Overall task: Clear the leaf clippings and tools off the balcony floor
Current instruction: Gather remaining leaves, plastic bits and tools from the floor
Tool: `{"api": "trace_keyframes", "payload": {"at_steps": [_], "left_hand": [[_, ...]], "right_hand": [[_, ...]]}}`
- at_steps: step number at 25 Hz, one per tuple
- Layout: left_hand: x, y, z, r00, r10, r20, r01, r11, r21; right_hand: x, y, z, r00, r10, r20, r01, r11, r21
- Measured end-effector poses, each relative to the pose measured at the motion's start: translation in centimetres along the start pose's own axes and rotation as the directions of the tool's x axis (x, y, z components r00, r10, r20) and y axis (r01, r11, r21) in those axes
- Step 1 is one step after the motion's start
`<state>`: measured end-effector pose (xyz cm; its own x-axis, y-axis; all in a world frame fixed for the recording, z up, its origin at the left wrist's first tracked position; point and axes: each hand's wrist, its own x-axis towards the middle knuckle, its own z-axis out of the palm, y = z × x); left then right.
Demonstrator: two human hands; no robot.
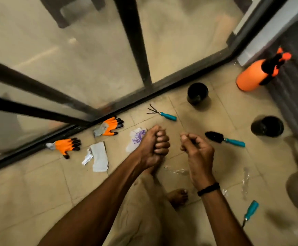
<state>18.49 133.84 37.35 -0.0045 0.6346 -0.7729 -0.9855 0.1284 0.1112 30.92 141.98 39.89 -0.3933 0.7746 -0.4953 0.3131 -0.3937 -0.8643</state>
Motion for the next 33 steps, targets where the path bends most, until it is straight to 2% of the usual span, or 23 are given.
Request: {"api": "trace_keyframes", "payload": {"at_steps": [2,4,7,10,14,17,20,26,31,33], "left_hand": [[-5.6,1.4,-2.0,0.994,0.094,-0.056,-0.100,0.989,-0.109],[-10.5,2.4,-4.1,0.983,0.153,-0.106,-0.171,0.966,-0.196],[-16.7,3.0,-9.4,0.958,0.241,-0.157,-0.282,0.893,-0.350],[-22.2,3.0,-15.4,0.925,0.323,-0.201,-0.380,0.791,-0.479],[-29.3,2.0,-24.9,0.886,0.389,-0.252,-0.459,0.661,-0.594],[-36.4,1.8,-33.0,0.858,0.429,-0.282,-0.498,0.567,-0.656],[-45.6,1.0,-41.4,0.799,0.483,-0.359,-0.577,0.445,-0.685],[-60.5,-1.0,-58.2,0.705,0.446,-0.551,-0.681,0.210,-0.702],[-67.7,-2.3,-69.6,0.623,0.367,-0.691,-0.752,0.039,-0.657],[-69.2,-2.1,-73.3,0.601,0.320,-0.732,-0.762,-0.049,-0.646]], "right_hand": [[-2.9,-1.7,2.3,0.997,0.017,0.080,-0.011,0.997,-0.079],[-5.1,-2.6,4.8,0.988,-0.005,0.154,0.039,0.975,-0.219],[-7.9,-2.4,9.4,0.967,-0.018,0.255,0.124,0.905,-0.407],[-11.0,-1.4,14.4,0.934,-0.031,0.357,0.227,0.823,-0.521],[-17.1,1.0,22.7,0.890,0.026,0.455,0.268,0.777,-0.569],[-23.8,3.9,30.3,0.870,0.102,0.483,0.207,0.813,-0.545],[-32.7,6.6,38.2,0.825,0.170,0.539,0.178,0.827,-0.534],[-51.3,12.4,54.6,0.679,0.305,0.668,0.190,0.806,-0.560],[-62.3,19.0,66.6,0.538,0.393,0.746,0.249,0.771,-0.586],[-65.1,21.3,70.7,0.504,0.427,0.751,0.261,0.753,-0.604]]}}
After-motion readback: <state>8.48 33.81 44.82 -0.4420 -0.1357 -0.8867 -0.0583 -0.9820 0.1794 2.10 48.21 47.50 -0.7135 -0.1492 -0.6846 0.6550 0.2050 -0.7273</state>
